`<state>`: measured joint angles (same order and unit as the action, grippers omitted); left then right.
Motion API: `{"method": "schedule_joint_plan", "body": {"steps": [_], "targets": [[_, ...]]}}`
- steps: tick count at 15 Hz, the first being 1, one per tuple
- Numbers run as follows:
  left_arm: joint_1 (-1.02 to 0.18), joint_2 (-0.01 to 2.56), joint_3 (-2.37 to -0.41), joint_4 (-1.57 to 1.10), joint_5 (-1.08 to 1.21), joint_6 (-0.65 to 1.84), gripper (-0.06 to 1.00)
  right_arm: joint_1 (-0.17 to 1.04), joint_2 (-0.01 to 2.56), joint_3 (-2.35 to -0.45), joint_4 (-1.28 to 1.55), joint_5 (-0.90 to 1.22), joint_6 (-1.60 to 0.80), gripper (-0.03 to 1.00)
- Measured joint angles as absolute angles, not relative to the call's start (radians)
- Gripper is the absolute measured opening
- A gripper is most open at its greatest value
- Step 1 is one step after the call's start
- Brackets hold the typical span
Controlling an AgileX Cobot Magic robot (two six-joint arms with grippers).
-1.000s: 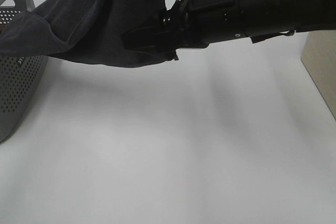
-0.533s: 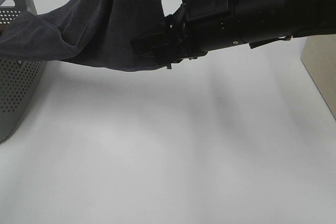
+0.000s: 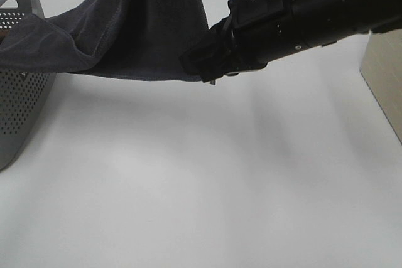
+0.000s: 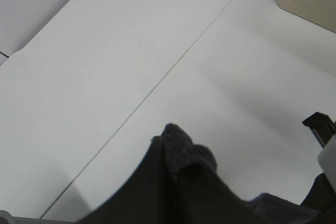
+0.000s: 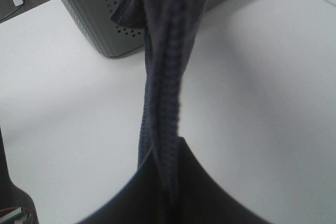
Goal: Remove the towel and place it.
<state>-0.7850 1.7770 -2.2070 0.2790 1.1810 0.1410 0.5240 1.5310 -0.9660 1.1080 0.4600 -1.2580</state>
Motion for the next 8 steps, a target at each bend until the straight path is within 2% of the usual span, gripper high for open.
{"method": "schedule_joint_plan", "body": {"steps": [4, 5, 8], "targets": [[-0.785, 1.777, -2.207, 0.321, 1.145, 0.141, 0.00, 0.524, 1.515, -1.177, 0.484, 0.616, -0.626, 0.01], [-0.785, 1.777, -2.207, 0.369, 1.110, 0.141, 0.00, 0.524, 1.515, -1.338, 0.180, 0.760, -0.368, 0.01], [-0.785, 1.777, -2.207, 0.454, 1.055, 0.167, 0.00, 0.524, 1.524, -1.558, -0.029, 0.938, -0.229, 0.01]]}}
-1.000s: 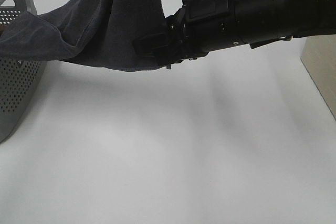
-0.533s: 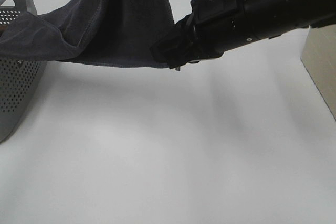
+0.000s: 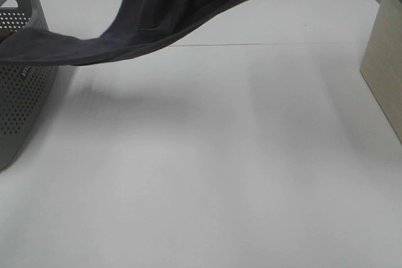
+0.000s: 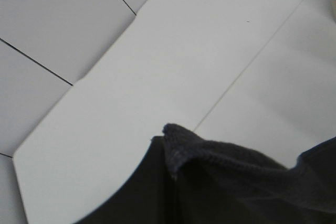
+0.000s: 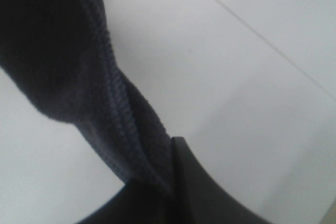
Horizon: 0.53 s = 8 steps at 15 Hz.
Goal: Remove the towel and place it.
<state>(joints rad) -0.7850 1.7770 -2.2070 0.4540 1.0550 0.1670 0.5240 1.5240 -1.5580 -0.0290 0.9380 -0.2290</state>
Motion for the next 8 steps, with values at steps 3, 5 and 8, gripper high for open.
{"method": "schedule_joint_plan", "body": {"steps": [3, 5, 8], "targets": [[-0.770, 1.777, -2.207, 0.572, 0.922, 0.183, 0.00, 0.524, 1.598, -1.818, -0.160, 0.987, -0.181, 0.01], [-0.710, 1.777, -2.207, 0.578, 0.835, 0.183, 0.00, 0.524, 1.675, -2.003, -0.238, 0.987, -0.179, 0.01], [-0.592, 1.800, -2.207, 0.571, 0.642, 0.183, 0.00, 0.524, 1.772, -2.227, -0.343, 0.948, -0.179, 0.01]]}}
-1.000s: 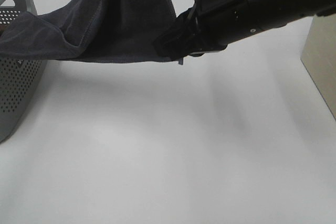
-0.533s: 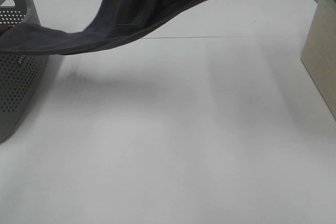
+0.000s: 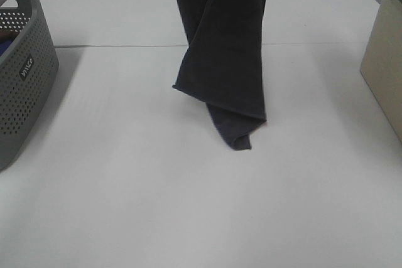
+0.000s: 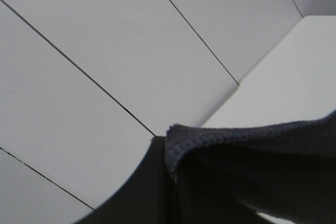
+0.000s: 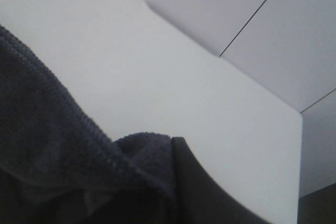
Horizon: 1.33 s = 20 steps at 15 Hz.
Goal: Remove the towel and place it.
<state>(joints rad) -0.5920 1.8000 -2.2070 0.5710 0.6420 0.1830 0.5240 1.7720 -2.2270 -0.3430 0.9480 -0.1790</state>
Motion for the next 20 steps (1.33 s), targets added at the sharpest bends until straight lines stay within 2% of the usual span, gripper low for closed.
{"method": "schedule_joint_plan", "body": {"steps": [2, 5, 16, 20], "targets": [[-0.535, 1.825, -2.207, 0.571, 0.466, 0.183, 0.00, 0.524, 1.804, -2.314, -0.371, 0.883, -0.179, 0.01], [-0.487, 1.854, -2.207, 0.569, 0.287, 0.183, 0.00, 0.524, 1.823, -2.338, -0.404, 0.769, -0.179, 0.01], [-0.357, 1.988, -2.207, 0.577, 0.020, 0.125, 0.00, 0.522, 1.945, -2.339, -0.526, 0.500, -0.178, 0.01], [-0.333, 2.051, -2.205, 0.577, -0.166, 0.139, 0.00, 0.450, 2.038, -2.339, -0.559, 0.267, -0.157, 0.01]]}}
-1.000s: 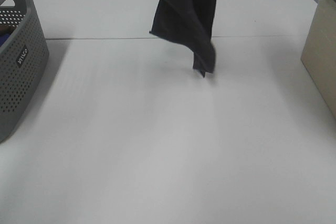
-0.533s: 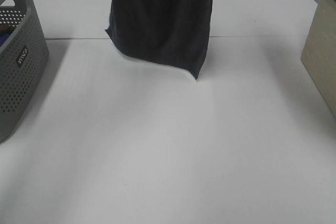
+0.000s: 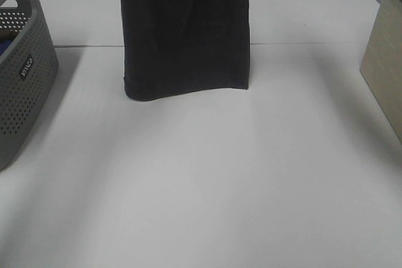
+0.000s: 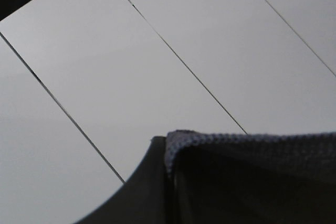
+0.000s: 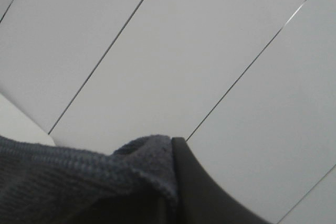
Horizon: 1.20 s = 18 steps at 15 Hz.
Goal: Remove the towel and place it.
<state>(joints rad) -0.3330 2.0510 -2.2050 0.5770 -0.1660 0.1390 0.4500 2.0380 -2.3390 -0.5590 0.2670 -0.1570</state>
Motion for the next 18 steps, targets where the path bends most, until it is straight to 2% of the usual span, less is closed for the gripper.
{"method": "schedule_joint_plan", "body": {"steps": [3, 6, 8, 12, 18], "targets": [[-0.287, 2.131, -2.246, 0.564, -0.283, 0.139, 0.00, 0.421, 2.093, -2.339, -0.557, 0.025, -0.131, 0.01], [-0.264, 2.250, -2.384, 0.536, -0.313, 0.141, 0.00, 0.383, 2.153, -2.339, -0.538, -0.172, -0.128, 0.01], [-0.250, 2.365, -2.551, 0.529, -0.320, 0.144, 0.00, 0.350, 2.192, -2.339, -0.509, -0.261, -0.128, 0.01], [-0.237, 2.499, -2.805, 0.499, -0.306, 0.145, 0.00, 0.306, 2.236, -2.340, -0.400, -0.340, -0.127, 0.01], [-0.241, 2.501, -2.811, 0.521, -0.150, 0.141, 0.00, 0.306, 2.247, -2.341, -0.392, -0.287, 0.000, 0.01]]}}
